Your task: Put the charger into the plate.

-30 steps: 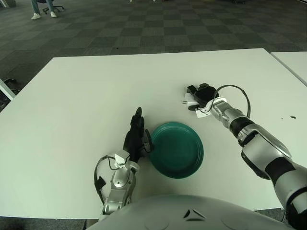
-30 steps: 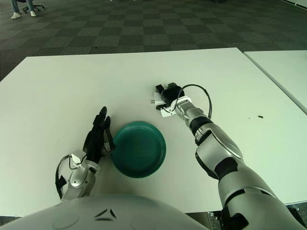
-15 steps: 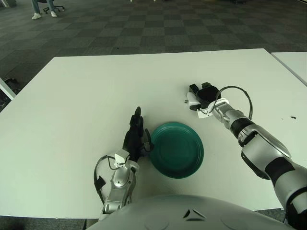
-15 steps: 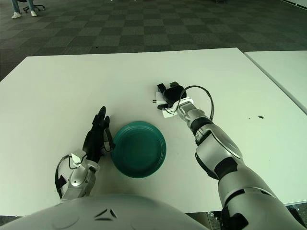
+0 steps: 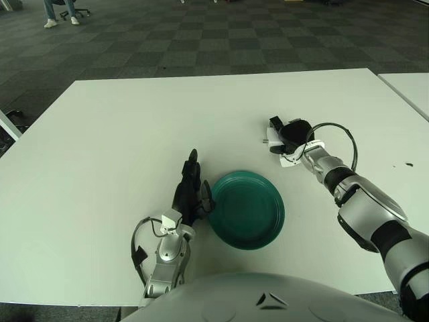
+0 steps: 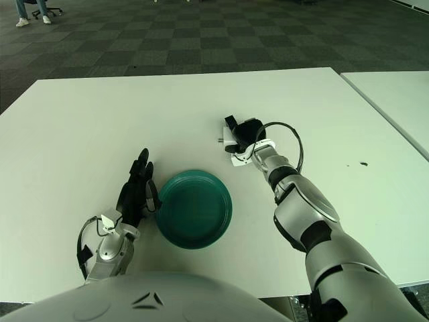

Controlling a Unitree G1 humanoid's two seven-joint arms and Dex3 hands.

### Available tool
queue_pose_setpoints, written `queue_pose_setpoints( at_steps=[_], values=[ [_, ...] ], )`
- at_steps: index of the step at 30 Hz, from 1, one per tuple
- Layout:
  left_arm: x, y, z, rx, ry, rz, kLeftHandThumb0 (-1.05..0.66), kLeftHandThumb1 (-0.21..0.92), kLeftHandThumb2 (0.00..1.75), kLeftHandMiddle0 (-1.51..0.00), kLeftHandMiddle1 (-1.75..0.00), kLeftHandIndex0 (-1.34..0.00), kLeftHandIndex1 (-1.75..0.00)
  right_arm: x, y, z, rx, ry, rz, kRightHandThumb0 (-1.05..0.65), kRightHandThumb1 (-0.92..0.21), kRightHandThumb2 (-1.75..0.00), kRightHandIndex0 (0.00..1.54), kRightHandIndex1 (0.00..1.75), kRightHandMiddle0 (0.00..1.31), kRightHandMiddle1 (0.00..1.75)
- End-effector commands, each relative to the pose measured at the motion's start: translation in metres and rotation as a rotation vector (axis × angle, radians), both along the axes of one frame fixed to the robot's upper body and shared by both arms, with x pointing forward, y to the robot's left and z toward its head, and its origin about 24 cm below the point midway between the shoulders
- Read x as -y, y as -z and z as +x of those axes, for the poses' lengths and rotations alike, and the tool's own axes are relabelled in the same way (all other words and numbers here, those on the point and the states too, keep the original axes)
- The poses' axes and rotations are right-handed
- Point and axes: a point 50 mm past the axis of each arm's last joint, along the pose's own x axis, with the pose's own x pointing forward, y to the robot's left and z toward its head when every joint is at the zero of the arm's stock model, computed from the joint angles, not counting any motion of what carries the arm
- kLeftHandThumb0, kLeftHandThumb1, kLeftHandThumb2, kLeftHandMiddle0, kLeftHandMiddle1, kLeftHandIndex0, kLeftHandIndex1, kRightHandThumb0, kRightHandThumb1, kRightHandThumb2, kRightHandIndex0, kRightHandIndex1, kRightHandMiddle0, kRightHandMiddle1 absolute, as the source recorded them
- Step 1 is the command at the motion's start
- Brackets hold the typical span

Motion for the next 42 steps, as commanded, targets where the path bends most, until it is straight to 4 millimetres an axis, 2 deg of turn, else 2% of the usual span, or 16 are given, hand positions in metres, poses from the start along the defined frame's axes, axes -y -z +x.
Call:
queue_pose_setpoints(
  at_steps=[1, 5, 9, 12, 19, 21, 25, 30, 34, 42],
  values=[
    [-0.002, 0.006, -0.001, -0.033, -0.014, 0.001, -1.05, 0.92, 1.06, -0.04, 0.00, 0.00, -0.08, 0.017, 0.022, -0.015, -0.107, 0.052, -0.062, -0.55, -0.92, -0.81, 0.85, 1.75, 0.66, 1.75],
    [-0.002, 0.007, -0.002, -0.030, -0.011, 0.001, -1.05, 0.92, 1.07, -0.04, 0.00, 0.00, -0.09, 0.010, 0.003, 0.002, -0.109, 0.094, 0.004, -0.52, -0.92, -0.80, 0.87, 1.75, 0.66, 1.75],
    [-0.002, 0.007, -0.002, -0.029, -0.010, 0.004, -1.05, 0.92, 1.07, -0.03, 0.00, 0.00, -0.09, 0.005, -0.007, 0.008, -0.095, 0.094, 0.059, -0.51, -0.92, -0.79, 0.89, 1.75, 0.67, 1.75],
    [-0.001, 0.007, -0.003, -0.027, -0.011, 0.010, -1.05, 0.92, 1.07, -0.03, 0.00, 0.00, -0.10, 0.000, -0.027, 0.019, -0.055, 0.075, 0.152, -0.49, -0.92, -0.78, 0.90, 1.75, 0.68, 1.75],
    [-0.001, 0.005, -0.004, -0.006, -0.013, 0.045, -1.05, 0.92, 1.08, -0.03, 0.00, 0.00, -0.11, -0.004, -0.055, 0.031, 0.003, 0.055, 0.303, -0.46, -0.92, -0.76, 0.92, 1.75, 0.74, 1.75],
    [-0.001, 0.004, -0.004, 0.021, -0.009, 0.072, -1.05, 0.92, 1.09, -0.03, 0.00, 0.00, -0.12, -0.012, -0.067, 0.033, 0.032, 0.007, 0.333, -0.46, -0.92, -0.75, 0.92, 1.75, 0.76, 1.75],
    [-0.002, 0.002, -0.004, 0.079, -0.013, 0.137, -1.05, 0.92, 1.13, -0.04, 0.00, 0.00, -0.16, -0.024, -0.083, 0.026, 0.063, -0.081, 0.349, -0.45, -0.92, -0.75, 0.90, 1.75, 0.79, 1.75],
    [-0.008, -0.002, -0.001, 0.139, -0.079, 0.235, -1.04, 0.92, 1.15, -0.07, -0.01, 0.00, -0.25, -0.038, -0.104, 0.003, 0.065, -0.220, 0.301, -0.45, -0.92, -0.74, 0.85, 1.75, 0.79, 1.75],
    [-0.020, -0.003, -0.004, 0.133, -0.095, 0.290, -1.00, 0.92, 1.15, -0.09, -0.01, 0.00, -0.29, -0.045, -0.111, -0.011, 0.051, -0.271, 0.283, -0.46, -0.92, -0.72, 0.81, 1.75, 0.78, 1.75],
    [-0.018, -0.001, -0.009, 0.101, -0.053, 0.236, -0.99, 0.92, 1.14, -0.04, 0.00, 0.00, -0.20, -0.062, -0.110, -0.033, 0.011, -0.370, 0.253, -0.46, -0.90, -0.68, 0.82, 1.75, 0.77, 1.75]
  ],
)
